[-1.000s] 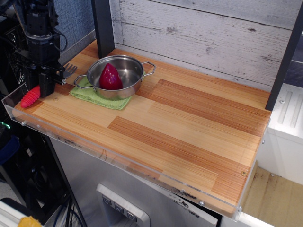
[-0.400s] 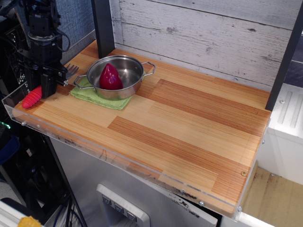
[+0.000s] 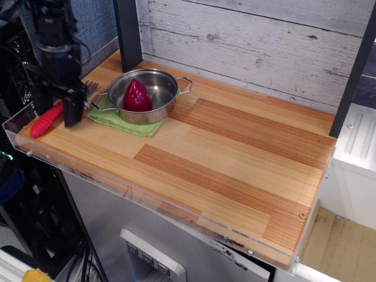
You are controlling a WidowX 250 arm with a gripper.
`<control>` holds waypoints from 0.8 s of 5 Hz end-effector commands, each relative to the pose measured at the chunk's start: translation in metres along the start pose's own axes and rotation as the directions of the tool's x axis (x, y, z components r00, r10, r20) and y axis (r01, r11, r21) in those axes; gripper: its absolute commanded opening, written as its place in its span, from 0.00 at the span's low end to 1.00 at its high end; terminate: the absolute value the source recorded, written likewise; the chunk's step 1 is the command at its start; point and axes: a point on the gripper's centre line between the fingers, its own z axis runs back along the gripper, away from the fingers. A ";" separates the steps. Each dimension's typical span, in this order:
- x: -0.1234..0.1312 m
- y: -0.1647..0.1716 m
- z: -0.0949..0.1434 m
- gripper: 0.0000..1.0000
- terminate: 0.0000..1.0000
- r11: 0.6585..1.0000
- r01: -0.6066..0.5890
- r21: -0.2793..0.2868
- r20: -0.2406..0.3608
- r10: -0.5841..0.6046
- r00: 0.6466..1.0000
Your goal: Move the fork to the left of the pot.
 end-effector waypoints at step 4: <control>-0.035 -0.065 0.156 1.00 1.00 0.997 0.075 -0.008 0.164 -0.073 0.984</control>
